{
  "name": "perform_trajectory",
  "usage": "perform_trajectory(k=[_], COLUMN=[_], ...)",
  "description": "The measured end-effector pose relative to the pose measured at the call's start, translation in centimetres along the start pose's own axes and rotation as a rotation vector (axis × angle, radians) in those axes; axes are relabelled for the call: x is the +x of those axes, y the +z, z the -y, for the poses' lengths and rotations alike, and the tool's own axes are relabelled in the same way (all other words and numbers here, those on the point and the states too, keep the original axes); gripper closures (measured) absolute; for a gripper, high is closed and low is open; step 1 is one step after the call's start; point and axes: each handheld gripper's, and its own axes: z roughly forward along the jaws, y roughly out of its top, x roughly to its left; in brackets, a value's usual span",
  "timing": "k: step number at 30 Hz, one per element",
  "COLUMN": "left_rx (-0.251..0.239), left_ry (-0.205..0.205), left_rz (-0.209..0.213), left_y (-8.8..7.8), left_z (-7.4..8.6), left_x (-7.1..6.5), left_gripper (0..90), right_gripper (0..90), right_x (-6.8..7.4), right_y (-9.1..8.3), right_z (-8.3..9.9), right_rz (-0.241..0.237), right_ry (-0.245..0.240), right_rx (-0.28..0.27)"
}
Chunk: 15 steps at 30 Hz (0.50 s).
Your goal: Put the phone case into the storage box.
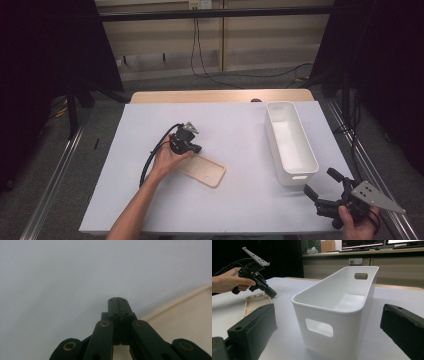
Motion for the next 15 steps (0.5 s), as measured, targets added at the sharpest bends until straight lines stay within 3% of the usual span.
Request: perform_trajectory(k=[15], left_rx=[-0.016], left_ry=[-0.014], left_rz=[0.008], left_y=[-1.2], left_z=[1.7], left_x=[-0.2], left_gripper=[90.0], right_gripper=[0.1], right_x=[0.0], right_y=[0.0], right_z=[0.0], right_rz=[0.002], right_ry=[0.002], right_rx=[-0.001])
